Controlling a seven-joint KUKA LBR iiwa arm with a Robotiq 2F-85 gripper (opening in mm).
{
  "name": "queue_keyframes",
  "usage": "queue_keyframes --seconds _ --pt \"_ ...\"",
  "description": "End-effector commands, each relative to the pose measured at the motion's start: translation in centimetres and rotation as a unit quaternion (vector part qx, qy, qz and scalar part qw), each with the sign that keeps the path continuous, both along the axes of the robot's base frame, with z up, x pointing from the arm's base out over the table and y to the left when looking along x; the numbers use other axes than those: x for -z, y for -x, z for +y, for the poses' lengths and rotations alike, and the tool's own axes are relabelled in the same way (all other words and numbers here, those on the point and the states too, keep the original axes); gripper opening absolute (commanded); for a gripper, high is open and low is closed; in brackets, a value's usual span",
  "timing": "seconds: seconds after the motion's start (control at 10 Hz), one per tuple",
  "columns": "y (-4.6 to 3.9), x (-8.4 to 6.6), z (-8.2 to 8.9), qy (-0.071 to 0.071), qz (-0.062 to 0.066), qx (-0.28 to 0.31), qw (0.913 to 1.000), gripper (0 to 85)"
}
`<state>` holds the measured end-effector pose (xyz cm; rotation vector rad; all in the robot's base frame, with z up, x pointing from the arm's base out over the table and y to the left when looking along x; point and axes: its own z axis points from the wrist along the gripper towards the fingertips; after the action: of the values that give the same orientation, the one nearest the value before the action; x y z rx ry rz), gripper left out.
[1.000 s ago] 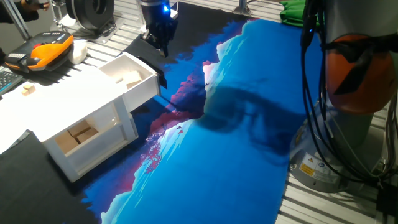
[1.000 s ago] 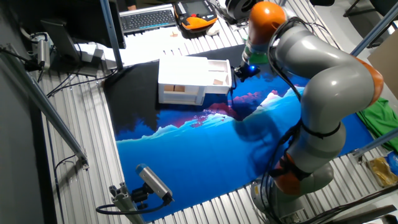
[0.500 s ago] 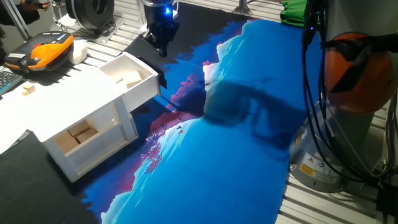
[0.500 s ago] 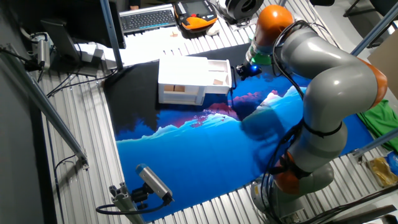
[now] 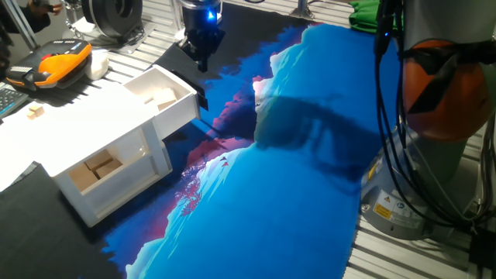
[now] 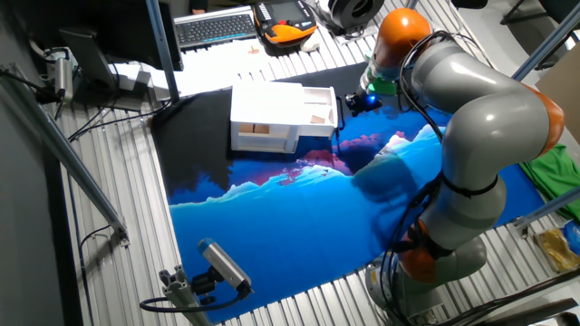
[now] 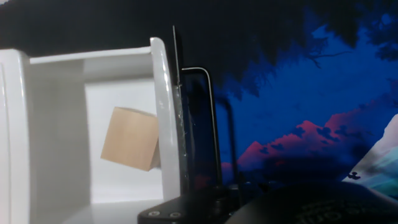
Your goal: Grasp the handle and close the drawer
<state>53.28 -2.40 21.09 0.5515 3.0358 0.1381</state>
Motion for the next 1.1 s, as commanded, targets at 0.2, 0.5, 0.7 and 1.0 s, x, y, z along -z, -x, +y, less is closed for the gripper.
queue_keyframes --seconds 0.2,0.5,0.7,1.0 --pt "-0.09 0.16 0.09 0.000 0.008 0.005 1.0000 0.0" --pt "-0.10 0.11 0.15 0.000 0.015 -0.005 0.9999 0.0" --pt "-0.10 0.13 0.17 0.003 0.018 -0.013 0.9998 0.0" --pt "-0.17 0.09 0.23 0.002 0.017 -0.009 0.9998 17.0"
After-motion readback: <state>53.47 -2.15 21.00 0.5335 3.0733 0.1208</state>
